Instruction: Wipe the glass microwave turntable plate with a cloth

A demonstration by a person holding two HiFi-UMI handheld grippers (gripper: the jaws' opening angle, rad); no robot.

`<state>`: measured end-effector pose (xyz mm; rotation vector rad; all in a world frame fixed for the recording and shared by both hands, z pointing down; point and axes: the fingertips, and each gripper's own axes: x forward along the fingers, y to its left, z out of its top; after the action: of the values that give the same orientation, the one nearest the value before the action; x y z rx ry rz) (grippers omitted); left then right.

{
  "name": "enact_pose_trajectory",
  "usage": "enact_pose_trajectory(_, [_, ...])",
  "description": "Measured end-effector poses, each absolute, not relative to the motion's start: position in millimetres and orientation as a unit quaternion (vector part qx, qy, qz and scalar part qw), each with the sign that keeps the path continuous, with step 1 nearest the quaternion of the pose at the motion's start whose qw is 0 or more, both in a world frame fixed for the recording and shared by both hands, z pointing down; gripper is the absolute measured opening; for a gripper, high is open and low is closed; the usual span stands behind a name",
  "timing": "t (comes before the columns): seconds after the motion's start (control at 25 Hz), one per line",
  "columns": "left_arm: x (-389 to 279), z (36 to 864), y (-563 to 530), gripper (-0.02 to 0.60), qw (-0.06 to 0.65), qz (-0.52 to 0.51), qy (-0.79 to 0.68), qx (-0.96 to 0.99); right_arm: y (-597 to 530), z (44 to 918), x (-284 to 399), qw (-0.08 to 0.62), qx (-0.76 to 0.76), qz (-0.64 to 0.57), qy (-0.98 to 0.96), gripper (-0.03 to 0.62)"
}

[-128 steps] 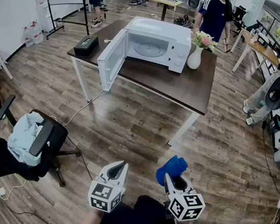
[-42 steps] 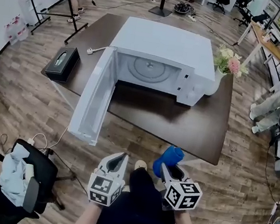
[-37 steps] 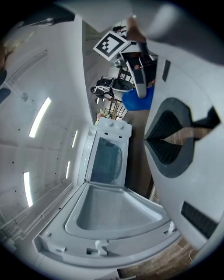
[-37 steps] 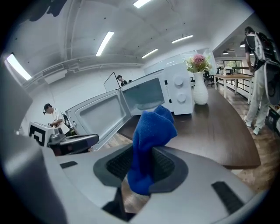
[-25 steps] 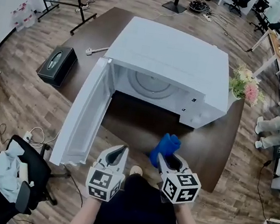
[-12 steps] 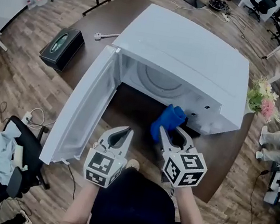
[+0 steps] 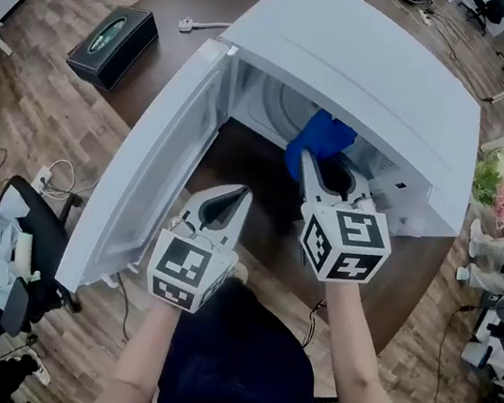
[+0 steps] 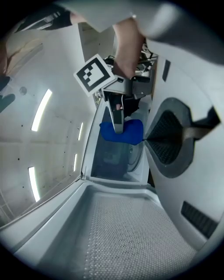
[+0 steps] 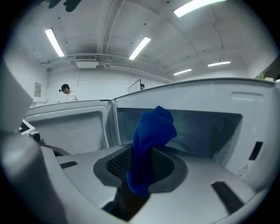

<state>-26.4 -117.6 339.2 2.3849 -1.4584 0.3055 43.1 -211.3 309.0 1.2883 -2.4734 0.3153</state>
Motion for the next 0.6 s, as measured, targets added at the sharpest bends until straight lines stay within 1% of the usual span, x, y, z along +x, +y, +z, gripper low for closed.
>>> enact_pose_trajectory(0.2, [-19,337,-131,0.005,0.144,0.103,-0.496,0.850,-239,311,28,0.165,0.459,0.079,-0.870,0.098])
enact_pose_trajectory(0.4, [-18,342,-149,0.005,0.139,0.088,-0.493,0.854,-272,308,26,0.174,0.479,0.016,-0.861,0.098])
enact_pose_trajectory(0.6, [-22,351,-161,0.005,0.130,0.082,-0.502,0.851,-299,318,19,0.207,0.484,-0.054,-0.848,0.097])
